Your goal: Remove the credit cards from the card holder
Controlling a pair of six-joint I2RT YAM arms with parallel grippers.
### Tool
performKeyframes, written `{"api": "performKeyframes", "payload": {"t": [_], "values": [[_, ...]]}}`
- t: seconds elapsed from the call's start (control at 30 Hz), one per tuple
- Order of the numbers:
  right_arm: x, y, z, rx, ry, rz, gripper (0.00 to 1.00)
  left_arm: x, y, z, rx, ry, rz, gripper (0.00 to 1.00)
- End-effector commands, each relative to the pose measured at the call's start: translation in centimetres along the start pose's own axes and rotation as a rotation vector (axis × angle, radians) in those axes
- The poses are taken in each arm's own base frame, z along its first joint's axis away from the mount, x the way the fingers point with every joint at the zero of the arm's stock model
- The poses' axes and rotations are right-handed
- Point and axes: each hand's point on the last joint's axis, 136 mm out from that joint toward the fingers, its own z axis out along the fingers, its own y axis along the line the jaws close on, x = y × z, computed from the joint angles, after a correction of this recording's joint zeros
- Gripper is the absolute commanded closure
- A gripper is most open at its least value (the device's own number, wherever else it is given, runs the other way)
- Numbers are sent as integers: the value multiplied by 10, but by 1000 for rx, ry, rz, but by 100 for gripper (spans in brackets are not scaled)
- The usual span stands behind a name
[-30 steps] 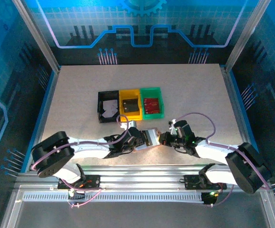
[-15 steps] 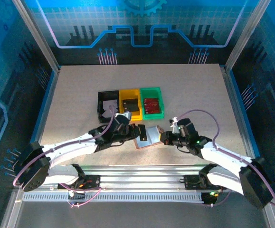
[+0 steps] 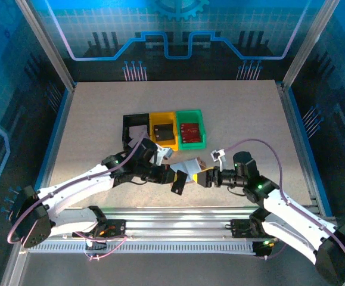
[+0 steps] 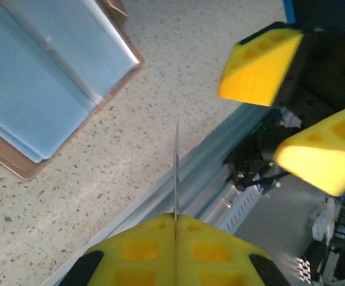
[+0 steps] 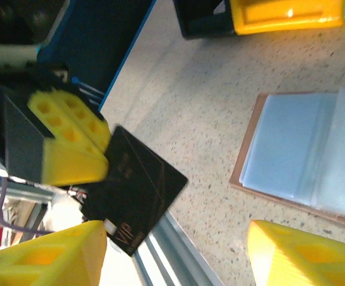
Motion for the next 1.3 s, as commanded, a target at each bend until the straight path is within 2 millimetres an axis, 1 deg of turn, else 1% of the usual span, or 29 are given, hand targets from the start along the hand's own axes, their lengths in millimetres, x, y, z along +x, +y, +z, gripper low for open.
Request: {"api": "performKeyframes", "payload": {"t": [0.0,0.17,0.23,0.3,0.43,0.57,0.77,0.83,1.03,1.13,1.17,1.2,1.23,1.27], "values": [[16,19,1,-129,39,-33,35,6,-26,-13,119,50,71,100],[27,30,4,-187,45,-86,35,11,-41,-12,213,90,94,100],[30,36,5,-207,47,-109,36,13,-42,-11,228,108,94,100],[33,38,6,-207,48,-128,37,16,-46,-10,259,122,101,100],[32,41,8,-225,36,-148,40,18,-51,-12,293,130,109,100],[32,55,9,-279,33,-168,45,22,-50,-8,316,152,101,100],[33,65,9,-305,36,-195,64,24,-53,-5,353,173,98,100],[33,66,9,-309,35,-198,72,25,-53,-5,354,178,98,100],[33,67,9,-312,30,-195,90,25,-52,-4,354,178,99,100],[33,67,9,-314,29,-193,100,23,-54,-5,355,168,104,100],[33,66,9,-308,27,-190,100,22,-55,-7,352,161,109,100],[32,67,8,-306,20,-190,100,21,-55,-9,347,149,116,93],[30,66,7,-296,11,-184,100,19,-55,-11,338,132,120,83],[27,64,6,-279,-4,-179,100,18,-57,-14,339,110,125,78]]}}
